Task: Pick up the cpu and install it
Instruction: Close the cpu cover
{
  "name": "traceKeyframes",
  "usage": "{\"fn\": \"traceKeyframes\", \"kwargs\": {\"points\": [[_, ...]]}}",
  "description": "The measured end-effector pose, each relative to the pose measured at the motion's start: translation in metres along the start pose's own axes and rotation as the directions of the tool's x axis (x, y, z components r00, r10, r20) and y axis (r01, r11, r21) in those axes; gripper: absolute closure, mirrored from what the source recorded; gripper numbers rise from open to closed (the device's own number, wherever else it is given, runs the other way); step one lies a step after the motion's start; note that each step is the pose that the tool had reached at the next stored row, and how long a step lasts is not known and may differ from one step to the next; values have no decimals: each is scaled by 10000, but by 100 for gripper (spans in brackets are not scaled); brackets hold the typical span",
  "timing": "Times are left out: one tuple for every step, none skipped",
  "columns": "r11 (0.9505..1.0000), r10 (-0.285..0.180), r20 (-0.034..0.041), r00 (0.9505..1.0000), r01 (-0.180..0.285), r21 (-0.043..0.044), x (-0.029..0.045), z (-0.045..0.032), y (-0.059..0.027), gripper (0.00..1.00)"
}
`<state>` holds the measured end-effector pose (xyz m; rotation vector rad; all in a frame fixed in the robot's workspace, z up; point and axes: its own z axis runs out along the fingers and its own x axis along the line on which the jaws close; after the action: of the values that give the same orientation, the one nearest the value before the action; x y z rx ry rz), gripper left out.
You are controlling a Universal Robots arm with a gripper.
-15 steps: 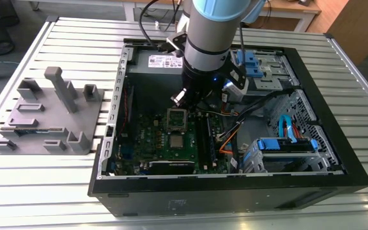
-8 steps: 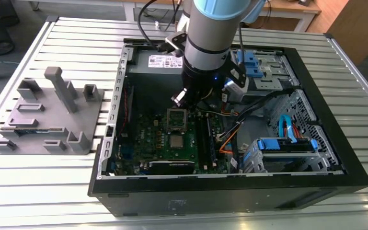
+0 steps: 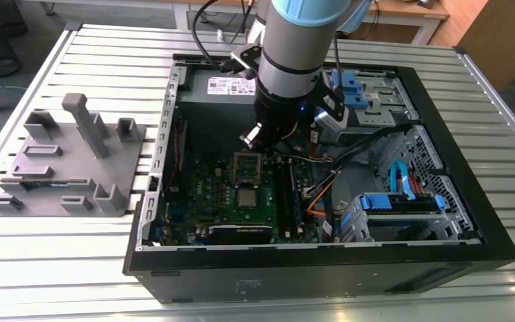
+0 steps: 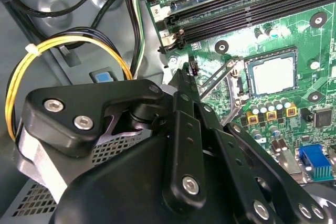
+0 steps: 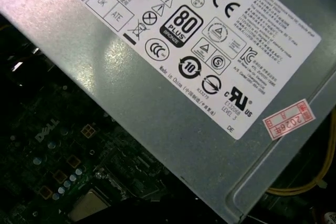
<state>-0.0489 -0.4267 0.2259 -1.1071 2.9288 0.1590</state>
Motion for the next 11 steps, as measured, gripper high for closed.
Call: {"fn": "traceKeyframes", "kwargs": {"points": [[9999,-101,-9,9999,101,-4,0,0,0,89],[9998,-205,-19,9998,205,-8,0,0,0,89],[9996,-273,-25,9996,273,-11,0,0,0,89],[9995,-315,-28,9995,315,-13,0,0,0,89],[9994,-345,-31,9994,345,-14,0,-1,0,89],[9993,-376,-36,9993,376,-15,0,-6,1,89],[9992,-406,-39,9992,406,-17,-1,-13,1,89],[9990,-436,-39,9990,436,-19,-1,-20,2,89],[9989,-466,-43,9989,466,-20,-1,-30,3,89],[9988,-494,-45,9988,494,-21,-2,-36,3,89],[9986,-523,-46,9986,523,-24,-2,-39,4,89]]}}
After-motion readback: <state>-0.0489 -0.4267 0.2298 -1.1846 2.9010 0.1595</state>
